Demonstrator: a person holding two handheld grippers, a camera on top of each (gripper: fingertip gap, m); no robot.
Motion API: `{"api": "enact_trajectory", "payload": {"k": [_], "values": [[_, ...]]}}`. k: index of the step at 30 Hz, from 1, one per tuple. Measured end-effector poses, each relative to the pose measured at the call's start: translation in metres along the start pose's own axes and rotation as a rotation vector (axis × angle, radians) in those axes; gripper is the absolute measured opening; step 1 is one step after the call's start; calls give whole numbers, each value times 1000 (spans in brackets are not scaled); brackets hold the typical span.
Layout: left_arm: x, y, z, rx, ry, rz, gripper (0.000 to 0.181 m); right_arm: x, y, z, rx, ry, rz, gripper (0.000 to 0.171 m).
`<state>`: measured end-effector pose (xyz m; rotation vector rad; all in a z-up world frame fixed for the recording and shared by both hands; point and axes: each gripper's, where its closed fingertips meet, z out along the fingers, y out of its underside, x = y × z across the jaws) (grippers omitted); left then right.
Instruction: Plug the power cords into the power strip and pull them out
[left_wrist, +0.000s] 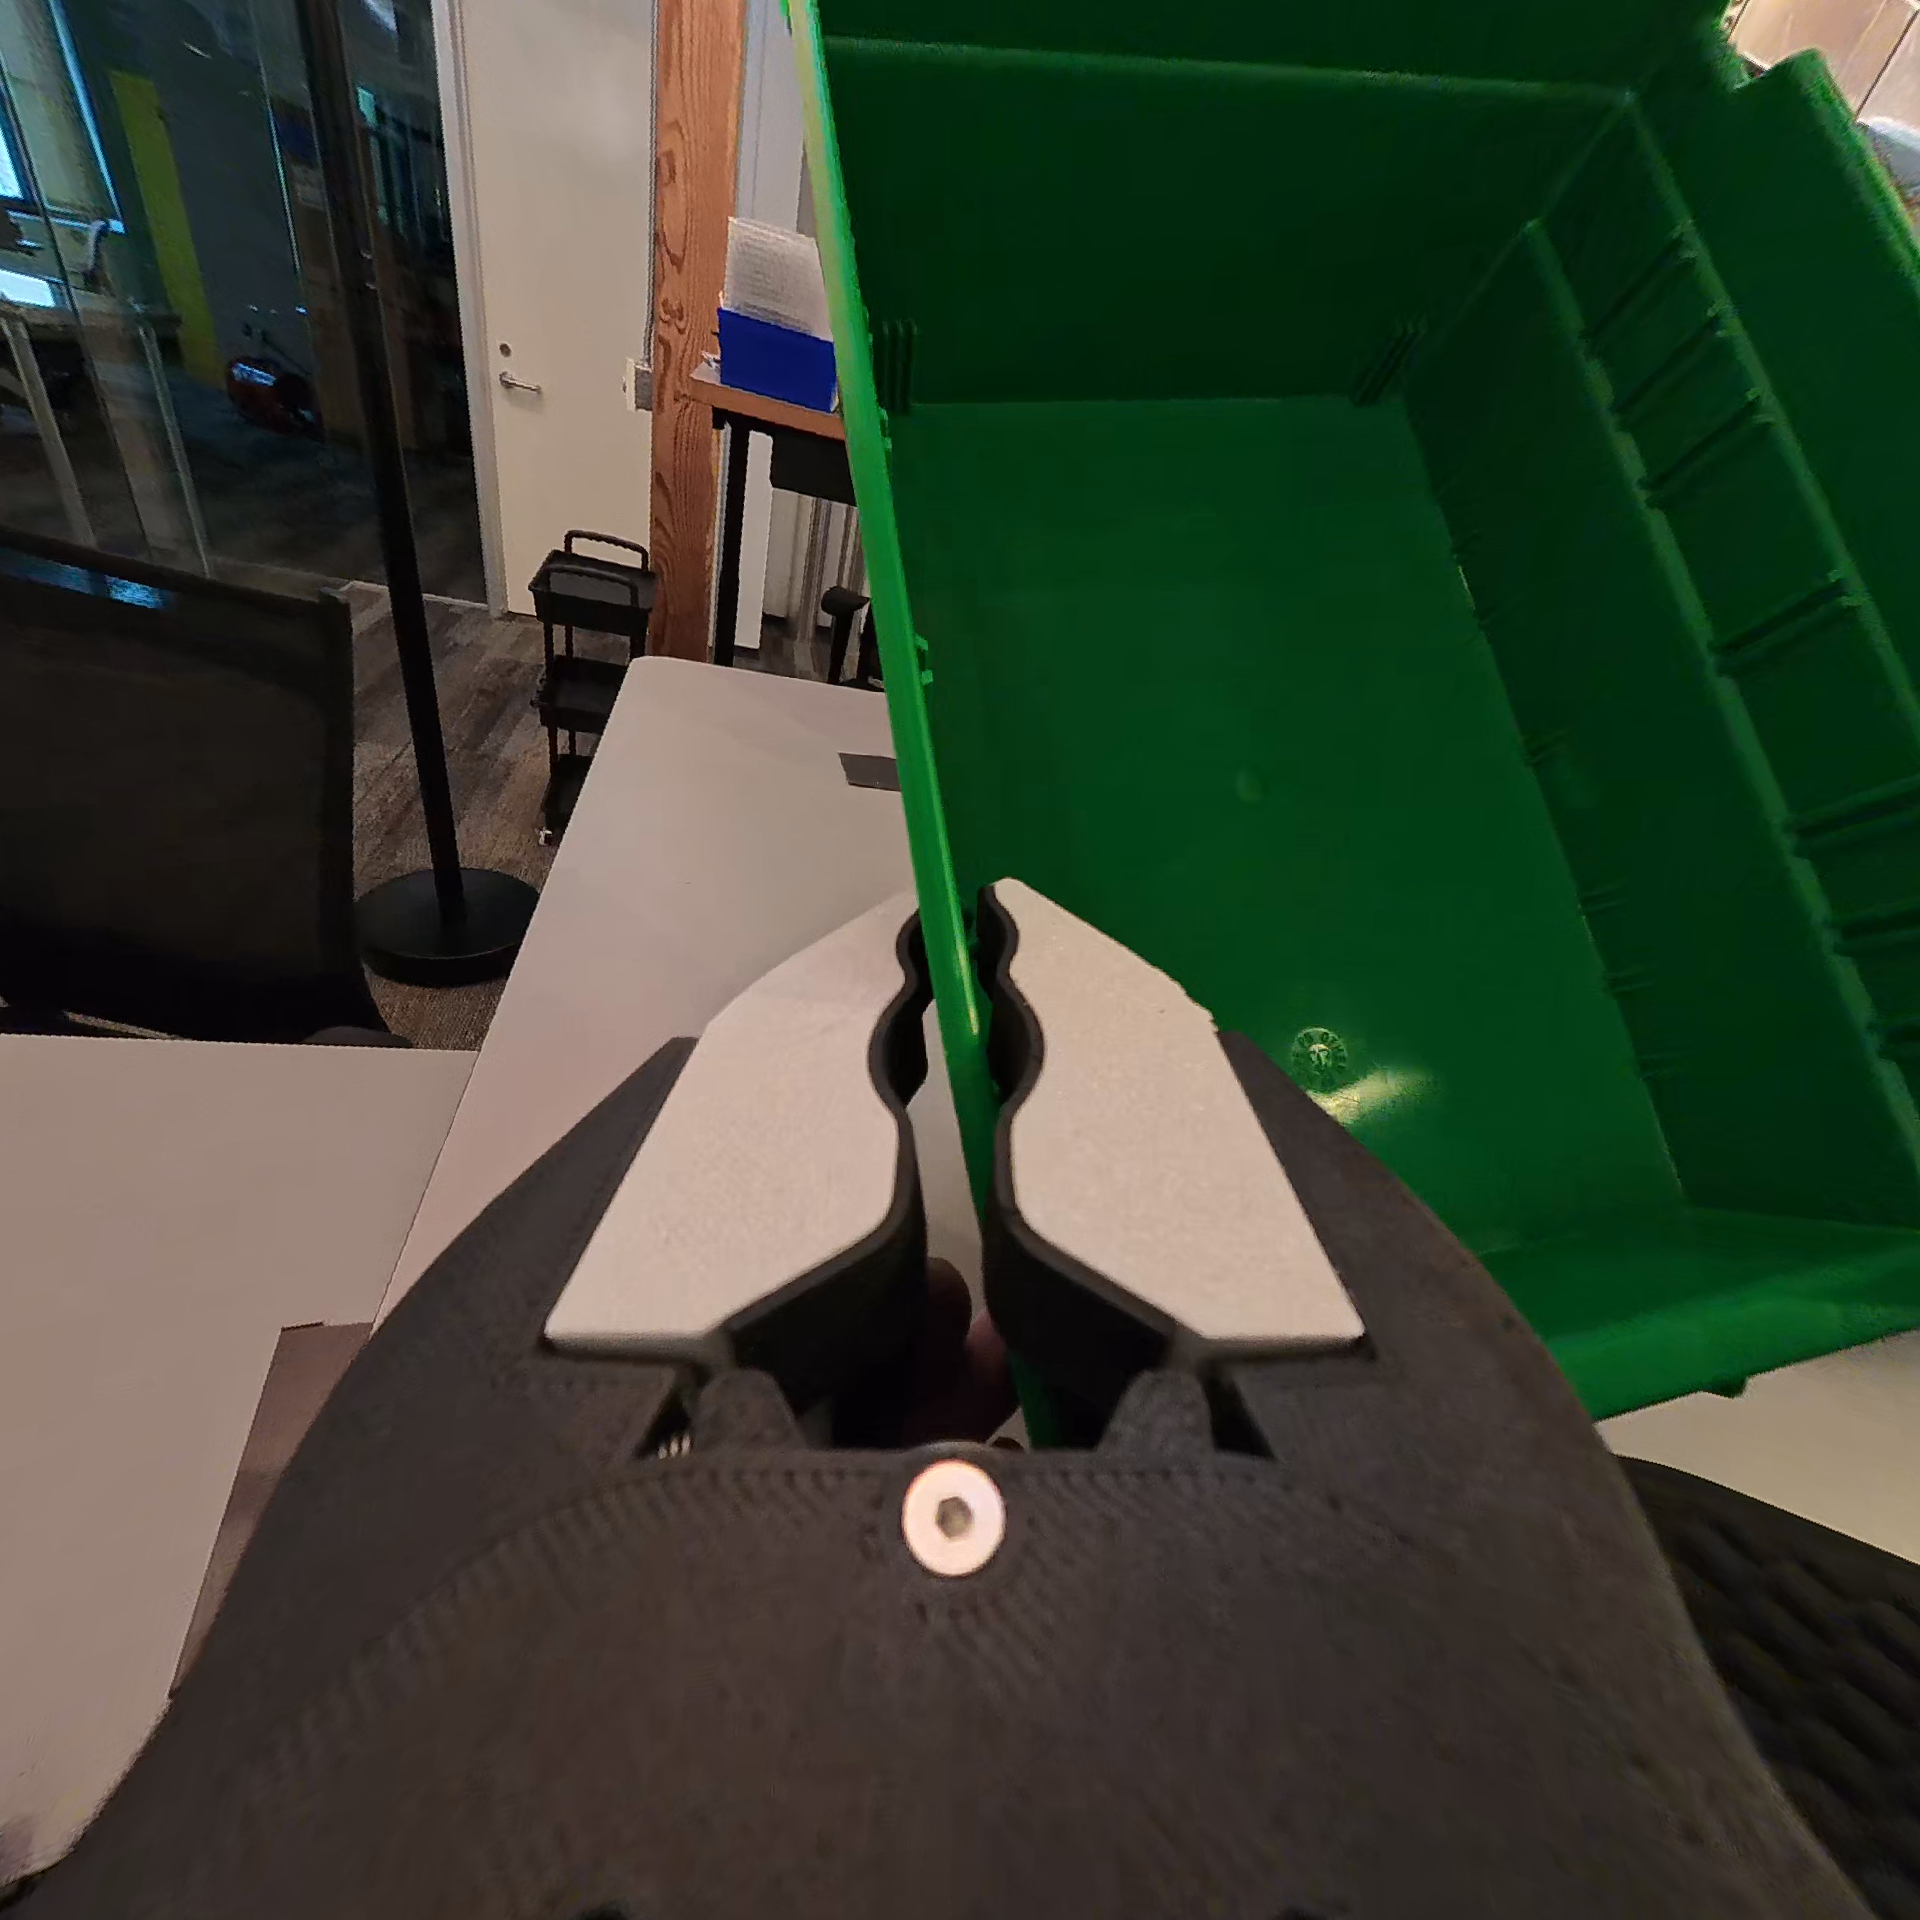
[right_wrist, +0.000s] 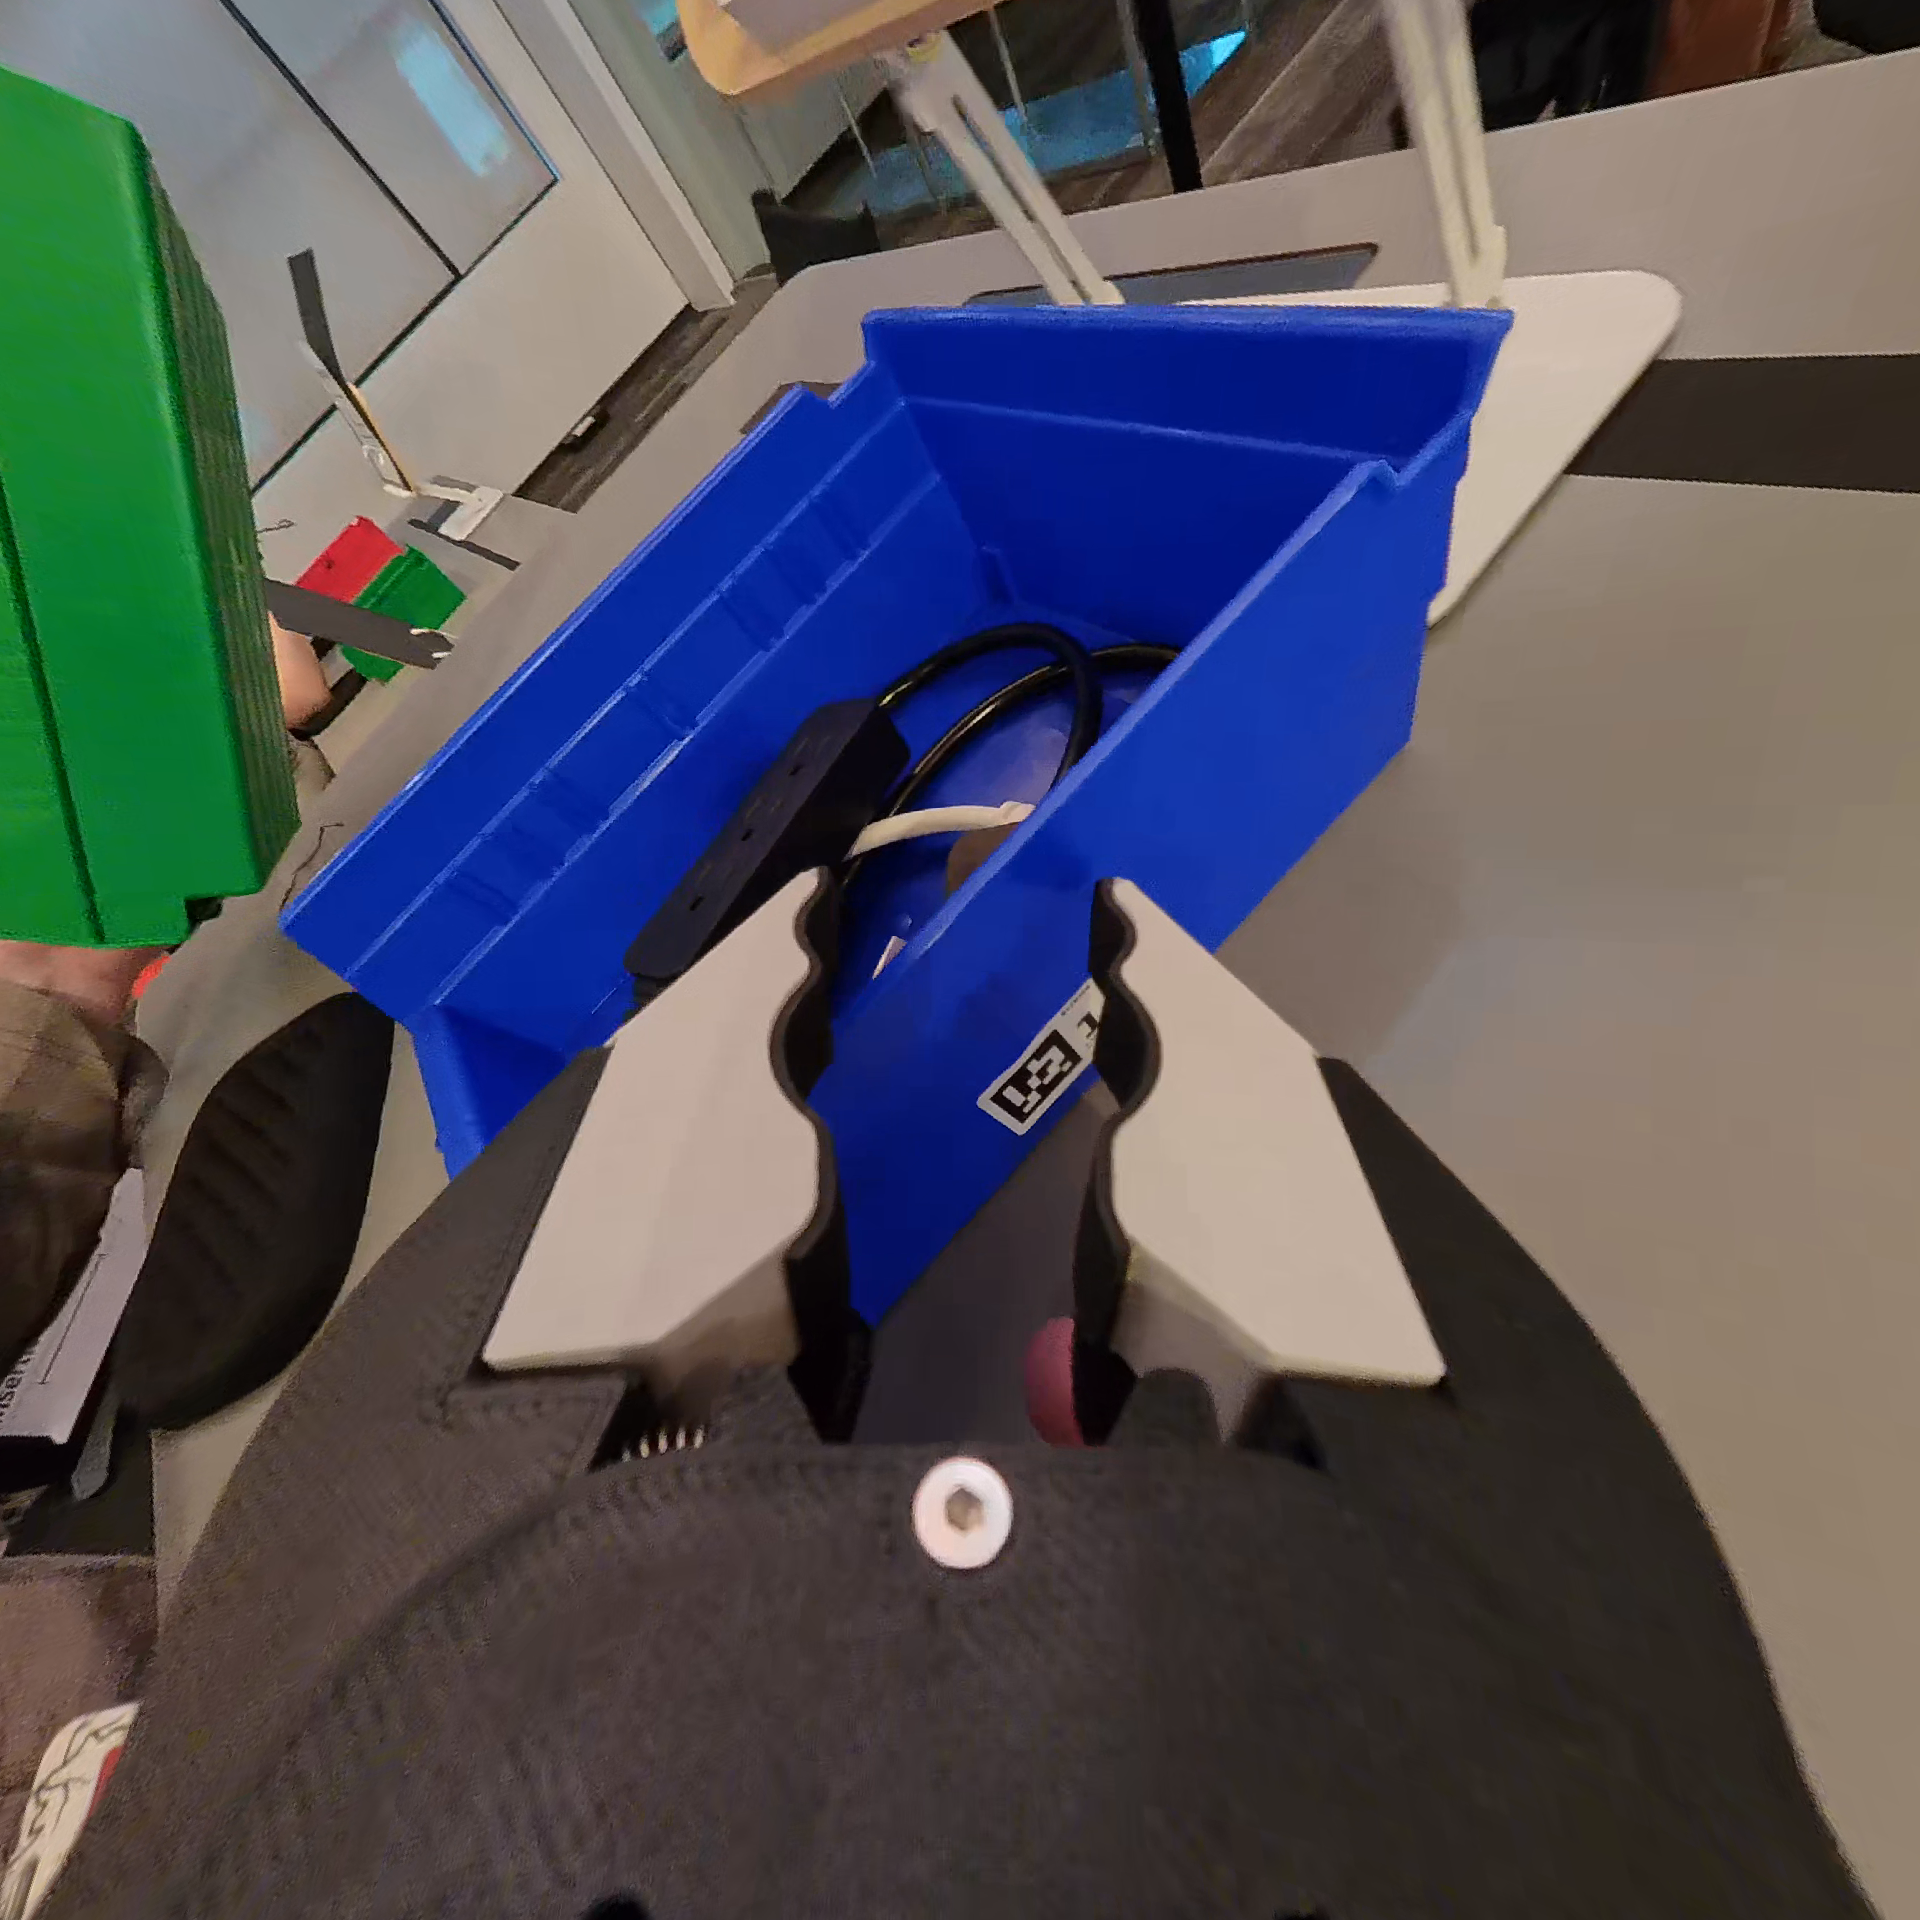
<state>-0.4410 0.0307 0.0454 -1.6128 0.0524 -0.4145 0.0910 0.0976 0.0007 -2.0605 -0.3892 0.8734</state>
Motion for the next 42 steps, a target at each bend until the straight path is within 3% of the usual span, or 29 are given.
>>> {"api": "enact_trajectory", "payload": {"k": [31, 42], "values": [[-39, -22, -45, 67, -61, 8, 6, -150, -17, 207, 48, -163, 67, 41], [-54, -37, -70, 86, -103, 17, 5, -196, -17, 259, 52, -189, 100, 40]]}}
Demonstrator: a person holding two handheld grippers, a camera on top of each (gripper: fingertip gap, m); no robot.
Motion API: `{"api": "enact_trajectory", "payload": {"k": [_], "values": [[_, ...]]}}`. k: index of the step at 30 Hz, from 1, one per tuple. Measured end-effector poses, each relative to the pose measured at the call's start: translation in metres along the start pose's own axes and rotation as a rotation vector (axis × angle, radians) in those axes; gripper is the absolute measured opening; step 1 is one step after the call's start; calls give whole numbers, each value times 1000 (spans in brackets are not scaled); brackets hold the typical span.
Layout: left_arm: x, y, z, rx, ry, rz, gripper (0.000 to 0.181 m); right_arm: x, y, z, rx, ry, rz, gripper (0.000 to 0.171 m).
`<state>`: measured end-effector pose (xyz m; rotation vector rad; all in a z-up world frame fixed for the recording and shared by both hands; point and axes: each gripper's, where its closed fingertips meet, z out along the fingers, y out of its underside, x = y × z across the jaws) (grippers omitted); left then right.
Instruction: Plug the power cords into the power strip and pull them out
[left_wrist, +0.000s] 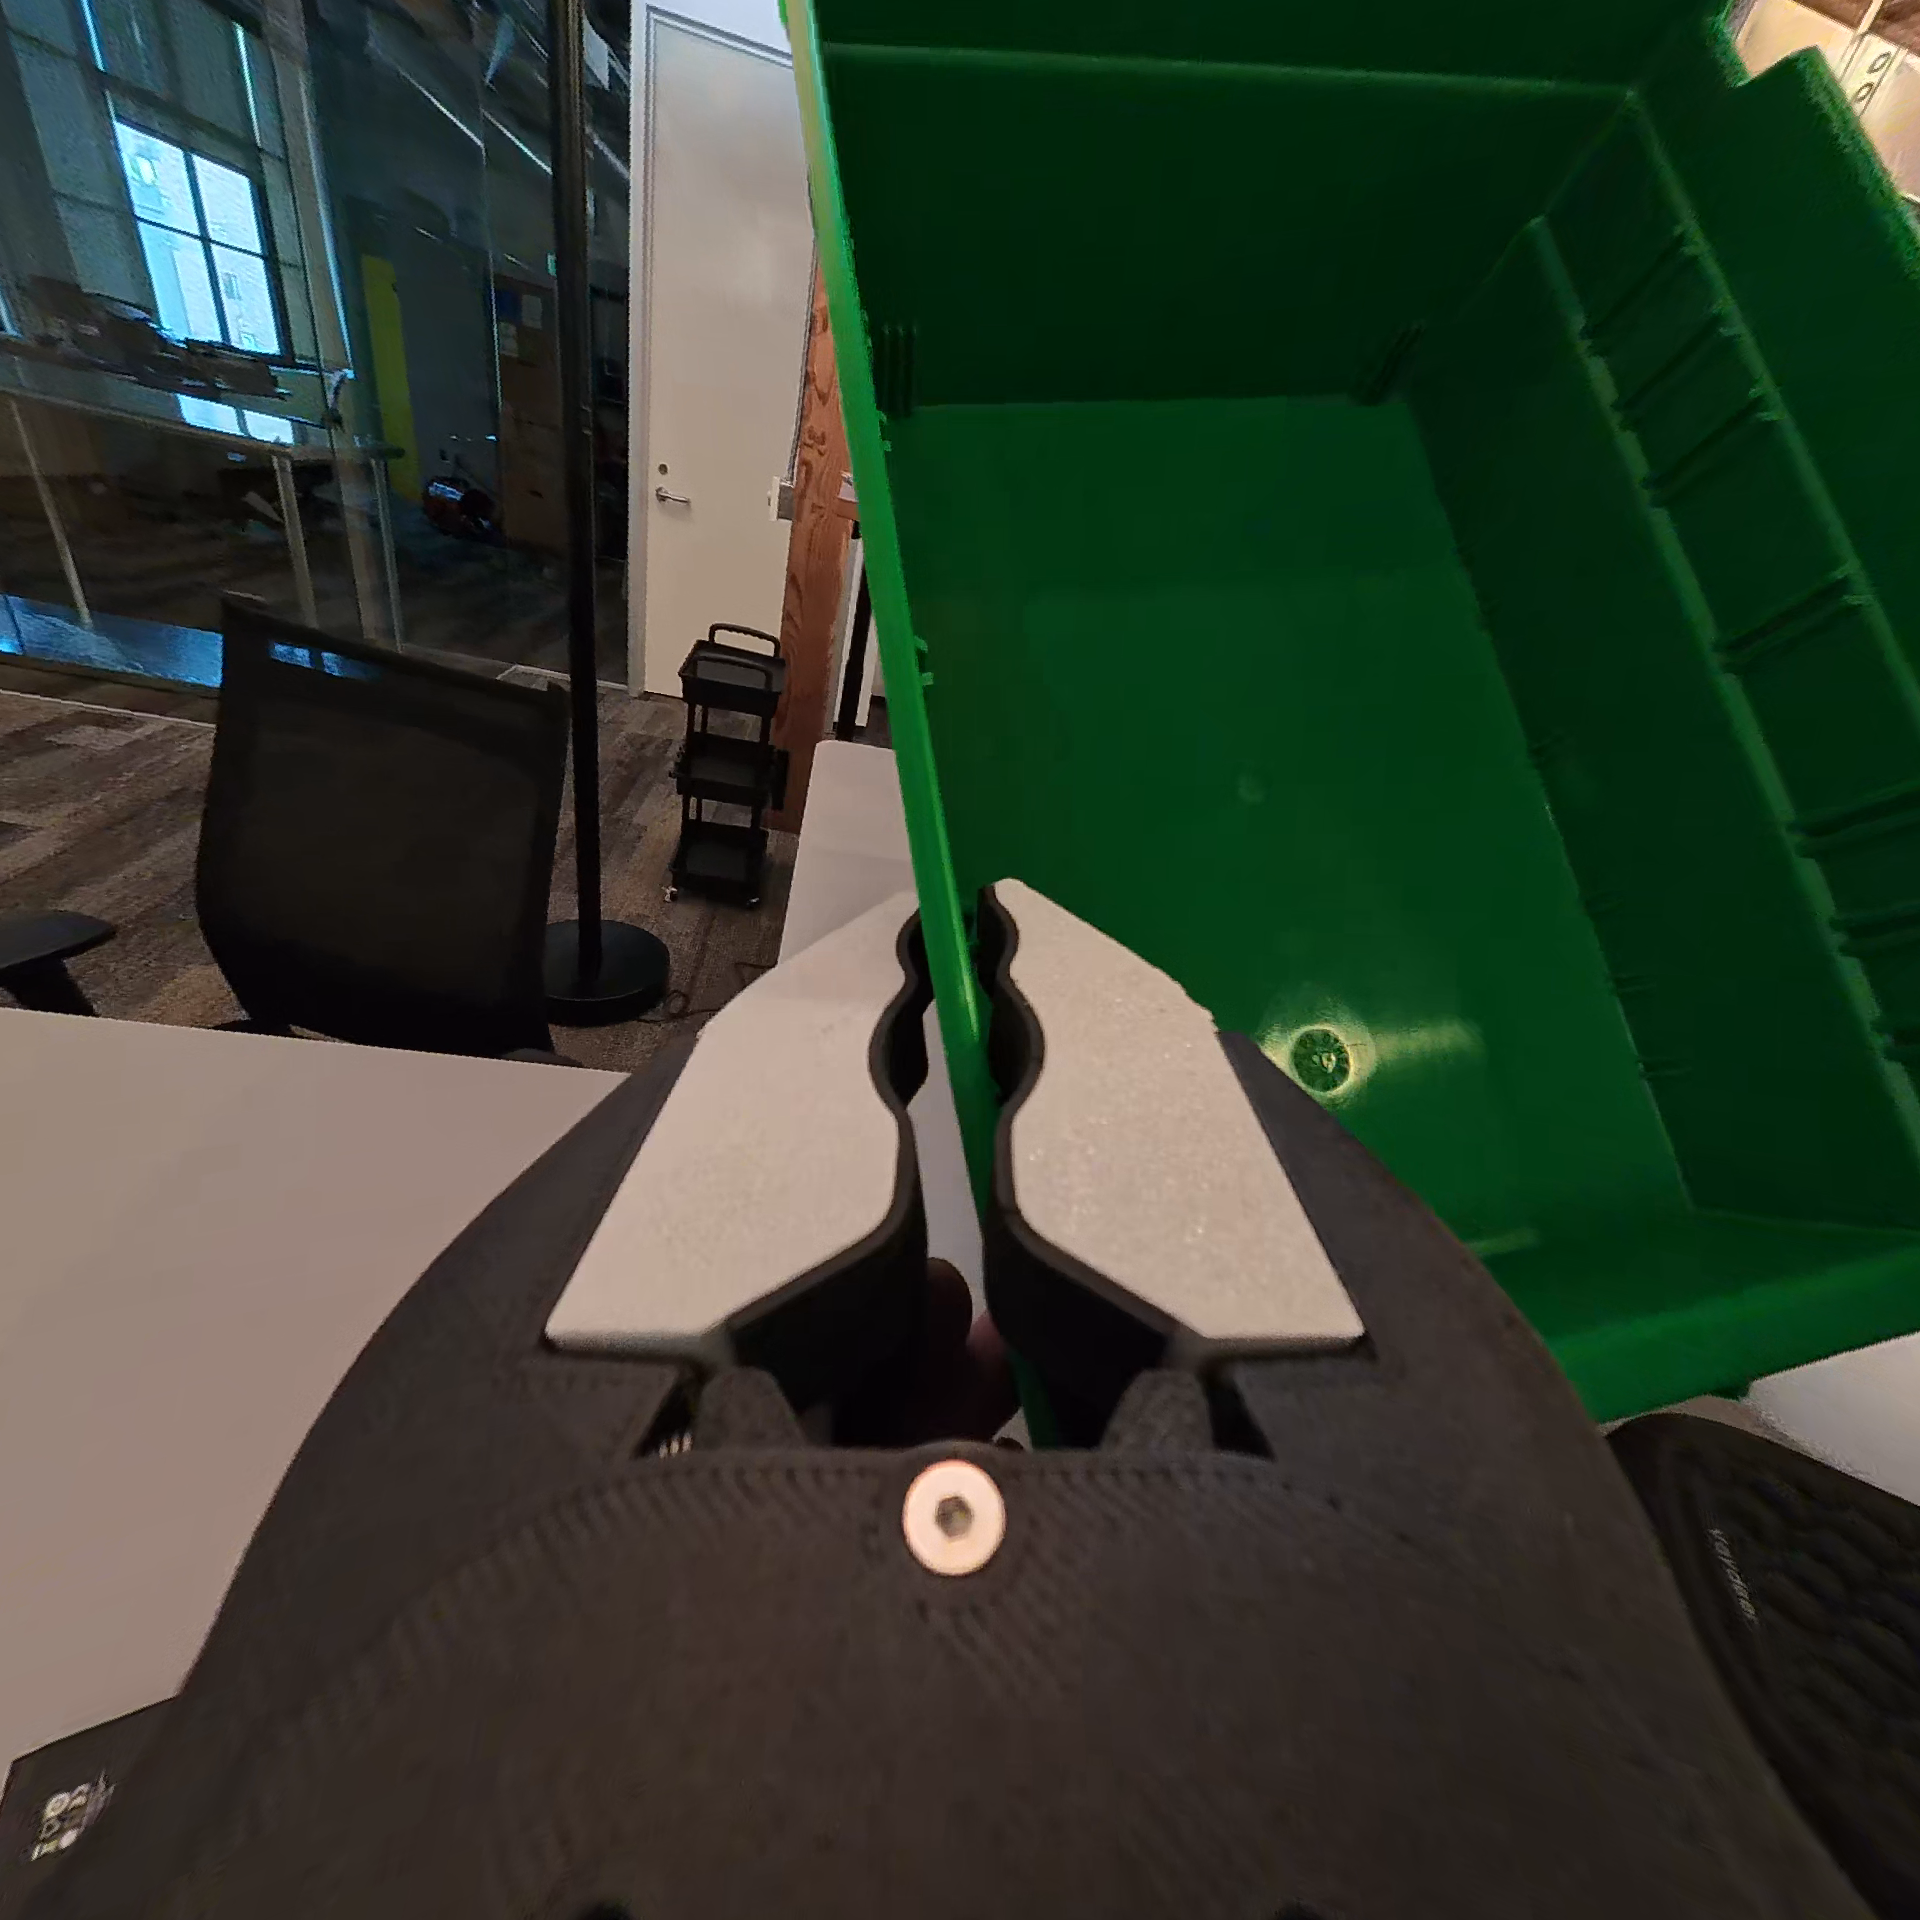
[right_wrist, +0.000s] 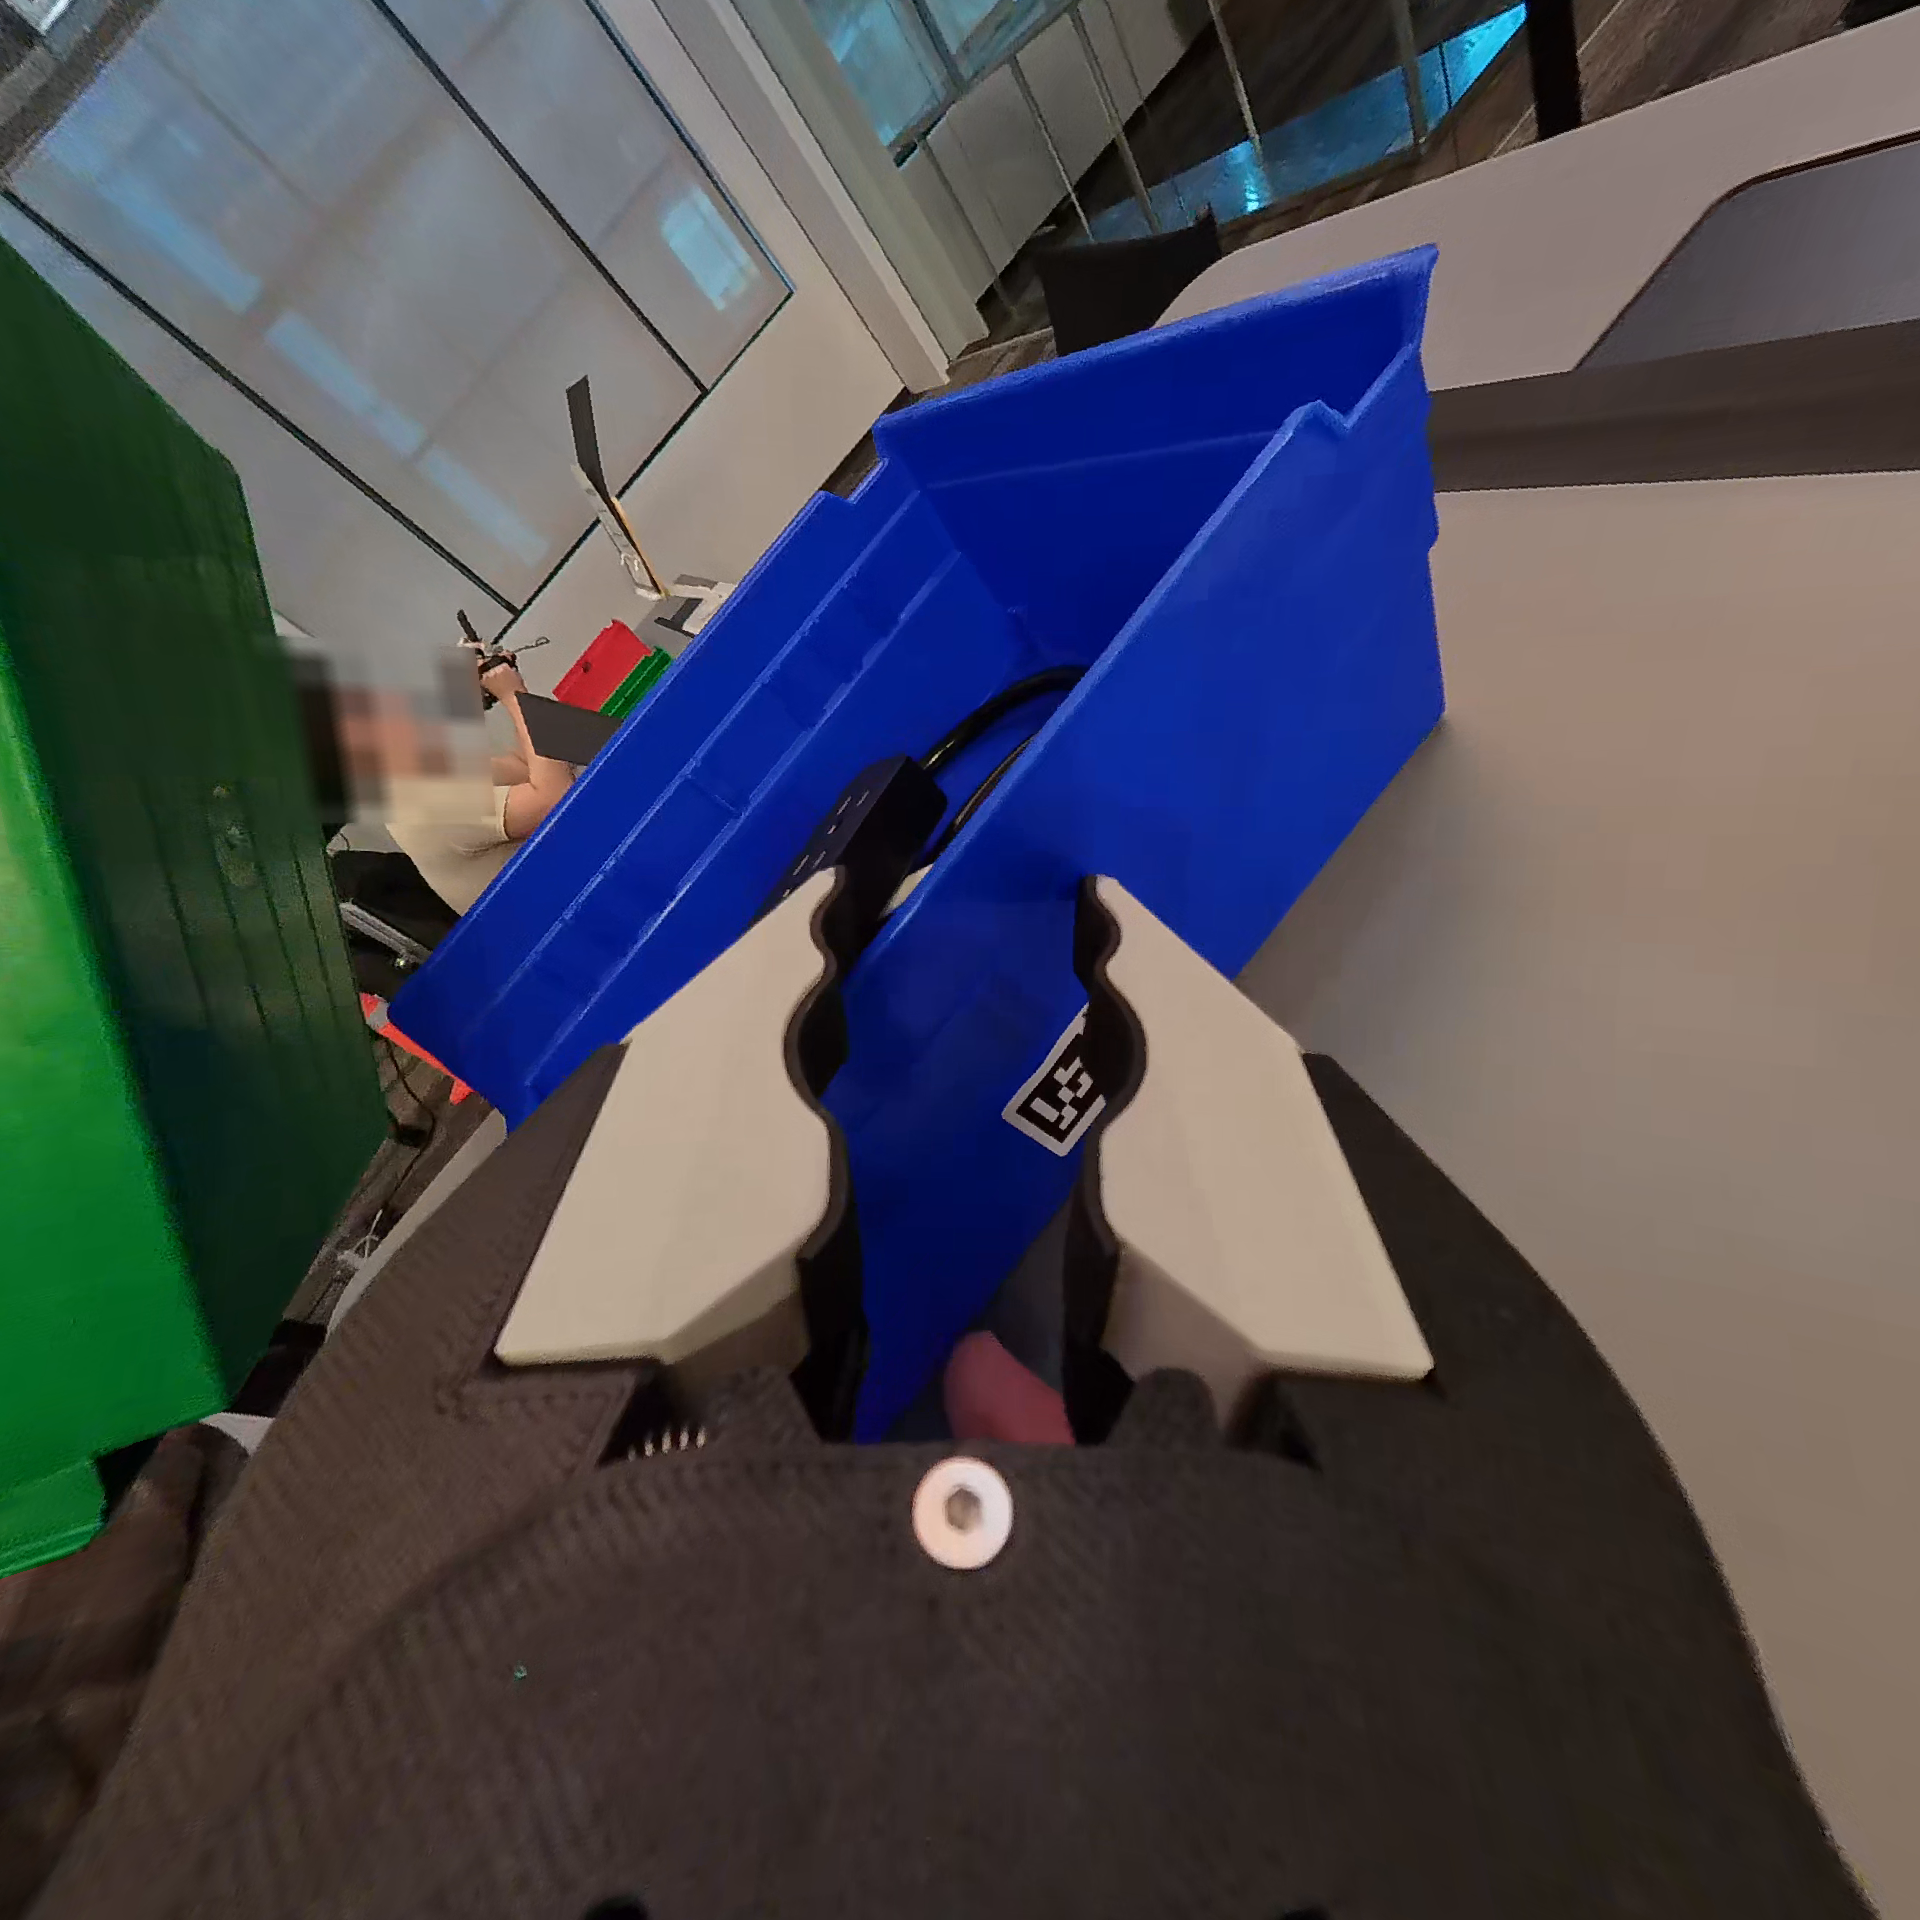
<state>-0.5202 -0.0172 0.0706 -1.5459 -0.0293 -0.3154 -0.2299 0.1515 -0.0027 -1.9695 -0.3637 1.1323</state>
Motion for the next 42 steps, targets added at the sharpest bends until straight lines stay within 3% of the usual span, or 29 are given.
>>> {"api": "enact_trajectory", "payload": {"k": [3, 8, 15, 21, 29, 36, 42], "values": [[2, -6, 1, 2, 2, 10, 5, -5, -5, 3, -4, -14, -22, 50], [25, -23, 12, 13, 46, 33, 5, -12, -41, -41, 91, 7, -144, 58], [105, -42, 56, -13, 199, 91, 5, -51, -62, -158, 195, -38, -364, 71], [212, -33, 106, -109, 380, 129, 5, -78, -57, -270, 326, -78, -378, 83], [380, 30, 160, -298, 651, 143, 5, -64, -37, -377, 462, 22, -319, 86], [503, 113, 189, -466, 808, 155, 5, -4, -14, -441, 518, 167, -212, 88], [574, 176, 215, -588, 827, 145, 6, 82, -7, -481, 488, 375, -127, 88]]}}
